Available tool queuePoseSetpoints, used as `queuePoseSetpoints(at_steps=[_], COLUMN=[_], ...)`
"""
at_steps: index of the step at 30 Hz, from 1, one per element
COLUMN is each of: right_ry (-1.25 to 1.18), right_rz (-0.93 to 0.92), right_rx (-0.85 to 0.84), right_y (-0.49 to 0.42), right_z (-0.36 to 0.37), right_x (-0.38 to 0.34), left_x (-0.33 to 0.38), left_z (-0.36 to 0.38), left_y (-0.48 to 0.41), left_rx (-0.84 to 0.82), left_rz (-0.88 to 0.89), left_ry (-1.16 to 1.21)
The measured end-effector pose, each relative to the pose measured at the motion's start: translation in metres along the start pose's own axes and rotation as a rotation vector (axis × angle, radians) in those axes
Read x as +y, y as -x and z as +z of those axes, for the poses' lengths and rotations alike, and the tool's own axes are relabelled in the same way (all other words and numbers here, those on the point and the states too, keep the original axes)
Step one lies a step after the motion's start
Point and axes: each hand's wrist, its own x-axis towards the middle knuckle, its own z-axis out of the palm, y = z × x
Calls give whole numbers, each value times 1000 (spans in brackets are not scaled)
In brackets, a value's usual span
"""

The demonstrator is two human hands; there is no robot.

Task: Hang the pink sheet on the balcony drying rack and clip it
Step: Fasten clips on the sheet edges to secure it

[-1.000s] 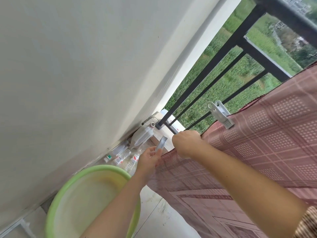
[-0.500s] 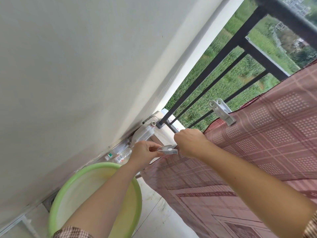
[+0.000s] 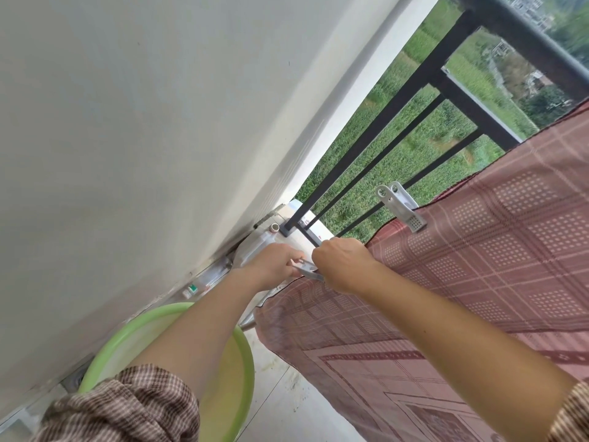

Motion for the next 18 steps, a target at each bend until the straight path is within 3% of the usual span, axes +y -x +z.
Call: queuePoseSetpoints(at_steps=[2,7,10,14,18], right_ry=[5,22,54,16,-151], right_rz=[-1,-2,-38,-126,-188], right_rx=[-4,18,111,298,445], right_y=[-2,2,9,21,45], right_z=[2,-1,0,7,6], right_x=[0,-6,-7,-7,-1], left_x=[-5,-10,-3,12,37], left_z=[5,18,23,17,2], left_y=[-2,6,14,30,53], left_rx=[-4,57,104,201,402], left_rz=[-20,-119,-164,-212,-299], left_ry=[26,349,458,458,333])
